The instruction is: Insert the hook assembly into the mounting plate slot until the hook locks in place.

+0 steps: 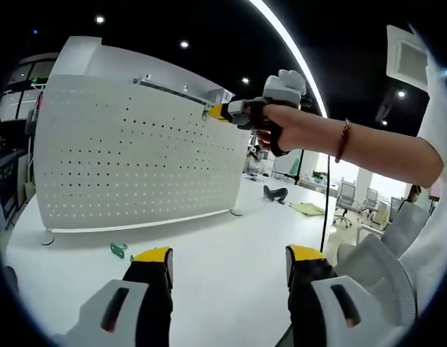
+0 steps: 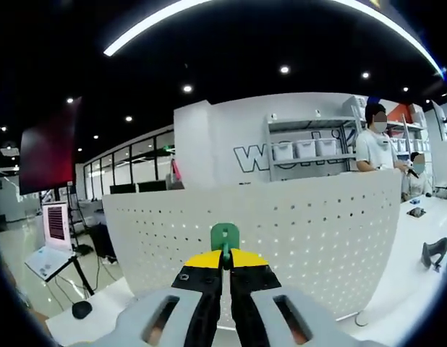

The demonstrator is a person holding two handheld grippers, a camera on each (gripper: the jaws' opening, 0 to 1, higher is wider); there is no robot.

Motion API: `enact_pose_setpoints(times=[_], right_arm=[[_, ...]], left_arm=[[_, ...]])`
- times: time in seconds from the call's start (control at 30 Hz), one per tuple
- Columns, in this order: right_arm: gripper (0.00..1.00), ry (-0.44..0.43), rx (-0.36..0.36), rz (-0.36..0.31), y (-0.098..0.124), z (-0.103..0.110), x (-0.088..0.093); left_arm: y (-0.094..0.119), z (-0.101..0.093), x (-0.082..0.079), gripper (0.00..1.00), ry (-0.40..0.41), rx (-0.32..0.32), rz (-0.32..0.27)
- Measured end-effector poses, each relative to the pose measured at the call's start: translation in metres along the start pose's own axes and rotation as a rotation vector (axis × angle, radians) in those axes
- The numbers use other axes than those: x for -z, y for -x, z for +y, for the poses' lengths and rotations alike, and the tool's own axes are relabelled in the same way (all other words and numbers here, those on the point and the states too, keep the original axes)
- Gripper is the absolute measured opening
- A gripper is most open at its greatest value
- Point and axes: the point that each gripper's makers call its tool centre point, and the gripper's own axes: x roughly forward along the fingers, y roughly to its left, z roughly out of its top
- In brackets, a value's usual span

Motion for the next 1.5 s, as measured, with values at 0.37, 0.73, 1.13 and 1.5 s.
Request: enact_pose_setpoints(times=[0.37,0.73,1.13,1.5], right_arm=[[0.01,0.024,0.018,0.004,-0.012,-0.006,-0.004],[0.01,0.021,0.033,0.013,-0.025,-0.009,-0.001],[0.01,0.039,0.043,0.027,-0.038,-0.009,0.003],[0.01,0.071,0.06,0.041,-0.05,-0.02,0.003]], left_arm=[[-0.005,-0.003,-0.003,0.66,-0.012,0.016,0.007],[-0.003,-0.003,-0.002,0.66,-0.012,0.016,0.012],[-0.001,-0.001,-0.005,0.66,-0.005,0.011,0.003],[0.001,0.005,-0.008,0.67,0.001,-0.004,-0.003]])
